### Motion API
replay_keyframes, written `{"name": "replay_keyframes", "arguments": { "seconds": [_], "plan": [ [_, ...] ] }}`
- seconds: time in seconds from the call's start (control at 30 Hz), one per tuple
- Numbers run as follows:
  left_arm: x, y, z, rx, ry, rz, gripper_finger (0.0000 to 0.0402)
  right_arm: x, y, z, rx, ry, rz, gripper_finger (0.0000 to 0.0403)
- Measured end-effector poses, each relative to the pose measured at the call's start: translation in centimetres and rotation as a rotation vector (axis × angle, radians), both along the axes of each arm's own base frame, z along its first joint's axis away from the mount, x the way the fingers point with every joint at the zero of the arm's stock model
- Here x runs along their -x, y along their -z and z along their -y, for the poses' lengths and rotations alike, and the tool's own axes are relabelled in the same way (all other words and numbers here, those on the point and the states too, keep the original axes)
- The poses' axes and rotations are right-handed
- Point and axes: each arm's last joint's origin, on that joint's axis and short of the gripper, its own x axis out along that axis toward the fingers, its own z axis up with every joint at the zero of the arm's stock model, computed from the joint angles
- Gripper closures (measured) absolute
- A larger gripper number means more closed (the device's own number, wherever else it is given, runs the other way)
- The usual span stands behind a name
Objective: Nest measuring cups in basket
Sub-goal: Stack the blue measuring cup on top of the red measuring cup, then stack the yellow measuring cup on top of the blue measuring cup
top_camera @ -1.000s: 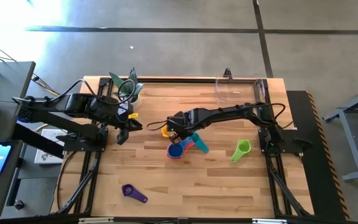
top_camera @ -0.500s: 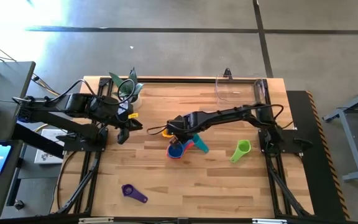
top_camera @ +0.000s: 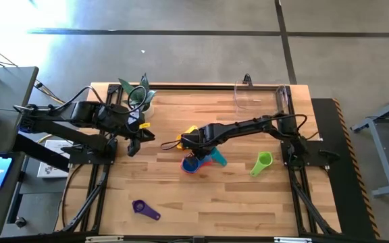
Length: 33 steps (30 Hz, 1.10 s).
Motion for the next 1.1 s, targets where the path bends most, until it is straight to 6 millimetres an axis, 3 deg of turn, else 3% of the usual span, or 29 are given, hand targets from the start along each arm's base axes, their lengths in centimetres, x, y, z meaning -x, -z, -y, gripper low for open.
{"name": "replay_keyframes", "arguments": {
  "seconds": [0.23, 0.5, 0.83, 1.1],
  "plan": [
    [0.0, 0.0, 0.0, -0.014, 0.012, 0.000, 0.0353, 0.1, 0.0, -0.6, -0.071, 0.016, -0.017, 0.0316],
    [0.0, 0.0, 0.0, -0.015, 0.012, 0.000, 0.0353, 0.5, 0.1, -0.8, -0.029, 0.017, -0.046, 0.0316],
    [0.0, 0.0, 0.0, -0.015, 0.012, 0.000, 0.0353, 0.6, -1.8, -0.1, -0.004, -0.046, 0.029, 0.0316],
    [0.0, 0.0, -0.1, -0.039, -0.019, 0.004, 0.0353, -0.3, -2.3, 1.6, 0.029, -0.186, 0.138, 0.0316]
  ]
}}
